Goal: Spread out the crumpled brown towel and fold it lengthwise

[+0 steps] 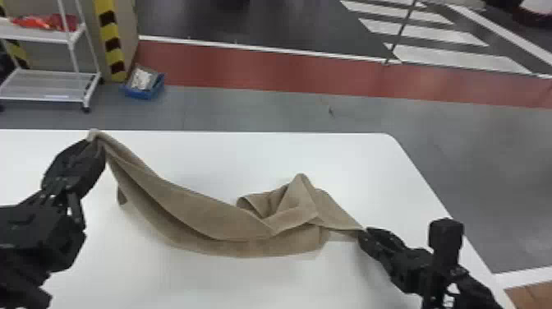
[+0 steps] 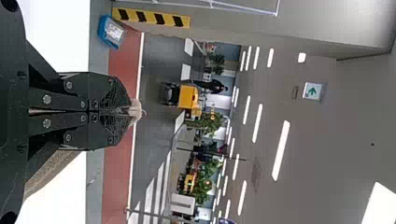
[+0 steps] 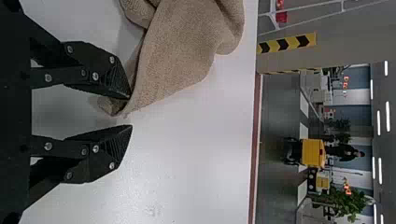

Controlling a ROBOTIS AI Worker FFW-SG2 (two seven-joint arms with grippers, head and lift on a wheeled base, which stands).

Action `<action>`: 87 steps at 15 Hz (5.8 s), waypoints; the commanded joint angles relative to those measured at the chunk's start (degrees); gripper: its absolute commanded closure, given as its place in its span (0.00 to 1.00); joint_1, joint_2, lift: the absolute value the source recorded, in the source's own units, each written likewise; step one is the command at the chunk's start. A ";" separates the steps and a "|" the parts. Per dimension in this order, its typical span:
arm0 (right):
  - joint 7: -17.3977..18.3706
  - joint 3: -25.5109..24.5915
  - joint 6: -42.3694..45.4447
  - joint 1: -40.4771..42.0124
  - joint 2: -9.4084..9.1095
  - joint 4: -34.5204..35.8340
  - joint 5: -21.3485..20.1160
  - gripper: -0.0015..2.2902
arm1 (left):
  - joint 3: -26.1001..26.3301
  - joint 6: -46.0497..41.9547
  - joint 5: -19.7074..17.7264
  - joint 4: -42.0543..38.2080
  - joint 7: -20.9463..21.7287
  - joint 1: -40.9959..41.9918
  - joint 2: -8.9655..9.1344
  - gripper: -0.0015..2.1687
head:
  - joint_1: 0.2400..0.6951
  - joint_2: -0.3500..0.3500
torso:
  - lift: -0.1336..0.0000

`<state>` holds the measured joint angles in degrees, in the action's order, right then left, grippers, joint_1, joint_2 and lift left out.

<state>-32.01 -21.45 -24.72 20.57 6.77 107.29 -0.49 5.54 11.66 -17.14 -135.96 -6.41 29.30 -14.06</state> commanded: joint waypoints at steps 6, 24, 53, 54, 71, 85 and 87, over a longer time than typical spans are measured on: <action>0.01 -2.02 1.38 1.14 -0.35 2.31 3.57 0.62 | -0.09 -0.97 0.00 -0.62 -0.36 0.32 0.00 0.75 | 1.00 0.16 | 0.07; -3.68 -23.38 -34.83 -13.80 3.25 30.87 15.08 0.62 | -2.90 2.54 2.99 -12.93 -2.38 2.78 -0.62 0.75 | 0.84 0.05 | 0.07; 0.98 -2.46 -3.54 -36.66 6.33 -12.90 5.68 0.62 | -7.12 13.62 -11.34 25.92 6.76 -29.83 -4.92 0.75 | 0.38 0.30 | 0.07; 0.63 -2.72 -1.96 -33.40 6.77 -12.46 6.99 0.62 | -7.38 13.62 -10.55 25.83 7.56 -27.45 -4.57 0.75 | 0.51 0.30 | 0.07; -5.00 -16.43 6.30 -3.96 7.21 -3.32 22.73 0.62 | -13.01 24.34 -0.09 5.70 7.03 3.48 -0.79 0.75 | 1.00 0.13 | 0.07; -5.35 -18.98 8.41 -1.76 7.82 -5.34 23.34 0.62 | -15.65 31.37 0.17 -0.27 8.43 6.56 0.35 0.24 | 1.00 0.00 | 0.07; -5.17 -19.07 8.59 -1.76 8.09 -6.31 23.34 0.62 | -17.67 22.41 0.17 3.51 11.95 6.47 0.09 0.23 | 1.00 0.02 | 0.07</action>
<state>-37.21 -40.47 -16.22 18.82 14.67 101.60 22.89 -10.77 39.82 -16.96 -134.94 4.19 35.86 -13.82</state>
